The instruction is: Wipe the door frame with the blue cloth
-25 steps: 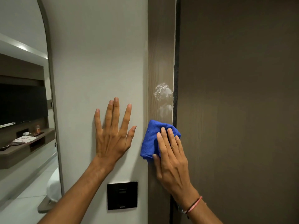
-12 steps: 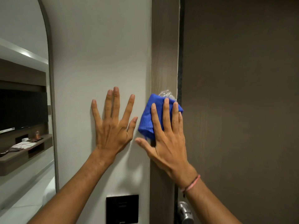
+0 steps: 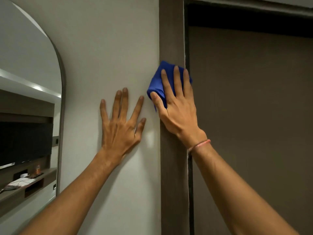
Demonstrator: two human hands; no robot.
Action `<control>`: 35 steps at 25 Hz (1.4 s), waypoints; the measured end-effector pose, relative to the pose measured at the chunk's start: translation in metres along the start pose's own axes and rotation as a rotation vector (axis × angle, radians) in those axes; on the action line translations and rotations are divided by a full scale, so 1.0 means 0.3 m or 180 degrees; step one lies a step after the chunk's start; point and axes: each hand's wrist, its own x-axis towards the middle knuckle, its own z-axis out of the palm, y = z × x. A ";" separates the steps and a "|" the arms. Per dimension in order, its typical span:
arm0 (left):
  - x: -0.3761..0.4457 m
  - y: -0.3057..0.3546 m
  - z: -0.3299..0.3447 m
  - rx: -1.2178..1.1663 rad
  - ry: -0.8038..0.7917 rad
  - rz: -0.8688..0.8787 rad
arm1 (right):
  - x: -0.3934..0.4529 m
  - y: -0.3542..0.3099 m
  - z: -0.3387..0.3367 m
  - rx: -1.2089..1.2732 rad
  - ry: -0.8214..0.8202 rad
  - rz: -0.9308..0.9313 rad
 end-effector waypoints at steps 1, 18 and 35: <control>-0.021 0.005 0.004 0.0012 0.0011 0.0021 | -0.093 0.008 0.011 0.0070 0.0080 0.0044; 0.250 -0.006 -0.018 -0.0006 -0.0012 0.0030 | 0.338 0.031 -0.050 -0.0152 0.0157 0.0116; -0.089 0.061 -0.001 -0.0041 -0.0023 0.0018 | -0.319 0.013 0.088 -0.0133 0.0204 0.0112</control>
